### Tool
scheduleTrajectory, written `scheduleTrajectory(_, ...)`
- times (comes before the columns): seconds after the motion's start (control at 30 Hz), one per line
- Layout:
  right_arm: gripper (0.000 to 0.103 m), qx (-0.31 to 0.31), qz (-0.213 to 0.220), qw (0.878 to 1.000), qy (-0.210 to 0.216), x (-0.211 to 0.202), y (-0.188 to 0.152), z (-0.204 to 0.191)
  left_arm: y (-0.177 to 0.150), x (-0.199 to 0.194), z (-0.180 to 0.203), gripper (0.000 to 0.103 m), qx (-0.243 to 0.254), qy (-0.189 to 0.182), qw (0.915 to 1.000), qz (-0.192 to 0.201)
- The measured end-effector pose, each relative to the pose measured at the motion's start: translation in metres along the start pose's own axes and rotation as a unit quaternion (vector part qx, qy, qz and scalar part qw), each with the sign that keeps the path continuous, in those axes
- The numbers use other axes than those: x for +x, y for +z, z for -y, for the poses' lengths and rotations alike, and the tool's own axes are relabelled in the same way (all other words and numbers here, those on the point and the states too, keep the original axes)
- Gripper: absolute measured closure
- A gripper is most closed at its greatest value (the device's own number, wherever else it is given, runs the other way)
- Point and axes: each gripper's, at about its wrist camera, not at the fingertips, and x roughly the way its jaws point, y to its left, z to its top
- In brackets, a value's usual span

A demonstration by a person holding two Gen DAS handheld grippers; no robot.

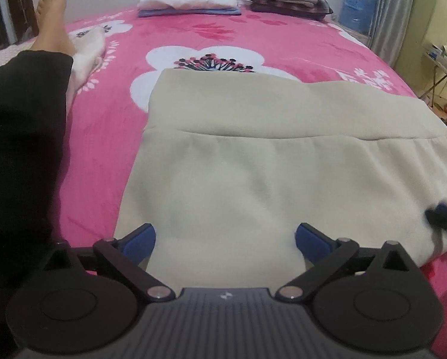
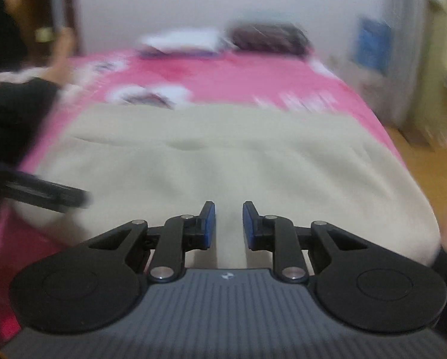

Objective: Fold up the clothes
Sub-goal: 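Position both grippers at the folded edge of the beige hoodie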

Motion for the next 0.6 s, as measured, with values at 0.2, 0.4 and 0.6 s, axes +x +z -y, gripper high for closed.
scheduleTrajectory(0.2,0.082,0.015,-0.028,0.999,-0.005,0.014,-0.0075,0.0085,-0.0005,-0.0003,0.0013,0.0,-0.004,0.006,1.0,0.0)
scheduleTrajectory(0.4,0.076,0.033,-0.026,0.999,0.005,0.0154,-0.0069,0.0105,-0.0038,-0.0021,0.0031,0.0,-0.005,0.012,0.9999,0.006)
scheduleTrajectory(0.6,0.072,0.034,-0.023,0.999,-0.001,0.0167,-0.0047,0.0058,-0.0027,-0.0017,0.0015,0.0,-0.011,0.011,0.9999,0.003)
